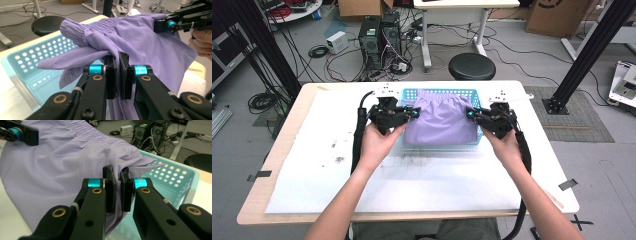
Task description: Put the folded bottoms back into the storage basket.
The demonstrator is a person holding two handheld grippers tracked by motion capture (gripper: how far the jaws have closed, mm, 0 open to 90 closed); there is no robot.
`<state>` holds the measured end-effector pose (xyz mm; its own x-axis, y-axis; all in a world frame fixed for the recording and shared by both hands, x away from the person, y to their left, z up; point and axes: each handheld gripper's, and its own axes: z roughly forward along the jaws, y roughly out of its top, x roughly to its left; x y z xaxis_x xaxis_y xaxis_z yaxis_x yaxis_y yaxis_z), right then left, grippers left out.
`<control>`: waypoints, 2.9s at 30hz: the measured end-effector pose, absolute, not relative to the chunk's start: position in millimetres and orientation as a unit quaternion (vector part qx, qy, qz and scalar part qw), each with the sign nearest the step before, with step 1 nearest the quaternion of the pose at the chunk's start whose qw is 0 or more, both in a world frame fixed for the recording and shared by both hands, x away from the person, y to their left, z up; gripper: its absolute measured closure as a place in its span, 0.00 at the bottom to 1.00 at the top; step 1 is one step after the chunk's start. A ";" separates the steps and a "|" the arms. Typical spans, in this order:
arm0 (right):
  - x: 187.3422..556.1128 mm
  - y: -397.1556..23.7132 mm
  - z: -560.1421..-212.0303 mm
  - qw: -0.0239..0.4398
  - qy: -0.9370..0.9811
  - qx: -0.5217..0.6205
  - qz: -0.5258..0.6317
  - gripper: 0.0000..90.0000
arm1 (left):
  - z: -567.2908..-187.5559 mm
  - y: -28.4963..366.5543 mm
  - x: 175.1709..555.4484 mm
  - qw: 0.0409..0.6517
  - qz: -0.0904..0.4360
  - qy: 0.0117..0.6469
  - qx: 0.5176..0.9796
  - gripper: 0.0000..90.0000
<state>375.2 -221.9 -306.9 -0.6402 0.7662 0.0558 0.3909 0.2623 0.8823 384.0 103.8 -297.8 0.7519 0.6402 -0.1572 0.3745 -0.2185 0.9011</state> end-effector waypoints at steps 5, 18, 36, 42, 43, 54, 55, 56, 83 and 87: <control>398.8 -220.8 -308.1 0.201 0.768 0.383 0.473 0.95 | -300.4 100.6 414.1 0.520 0.134 0.335 0.774 0.95; 452.4 -215.7 -327.5 0.213 0.771 0.404 0.445 0.95 | -320.8 90.6 464.2 0.509 0.148 0.345 0.775 0.95; 468.9 -222.5 -343.7 0.256 0.768 0.422 0.409 0.63 | -345.2 104.3 473.4 0.487 0.178 0.372 0.770 0.52; 452.6 -234.0 -336.8 0.259 0.762 0.410 0.429 0.55 | -335.9 112.1 456.8 0.486 0.195 0.350 0.777 0.48; 449.2 -235.8 -336.1 0.259 0.761 0.408 0.432 0.55 | -333.3 114.6 451.4 0.489 0.199 0.345 0.776 0.48; 388.0 -258.8 -340.6 0.278 0.753 0.373 0.465 0.50 | -326.5 132.3 390.1 0.509 0.231 0.295 0.775 0.41; 388.0 -258.8 -340.6 0.278 0.753 0.373 0.465 0.50 | -327.9 134.0 384.9 0.511 0.232 0.293 0.774 0.41; 384.0 -260.8 -341.5 0.278 0.752 0.371 0.468 0.49 | -329.1 135.8 379.1 0.511 0.232 0.291 0.775 0.40; 310.0 -283.1 -393.5 0.259 0.749 0.372 0.484 0.39 | -397.1 154.9 298.6 0.530 0.247 0.298 0.755 0.32; 305.6 -283.2 -397.8 0.262 0.750 0.369 0.483 0.39 | -405.9 160.4 297.5 0.528 0.247 0.305 0.753 0.30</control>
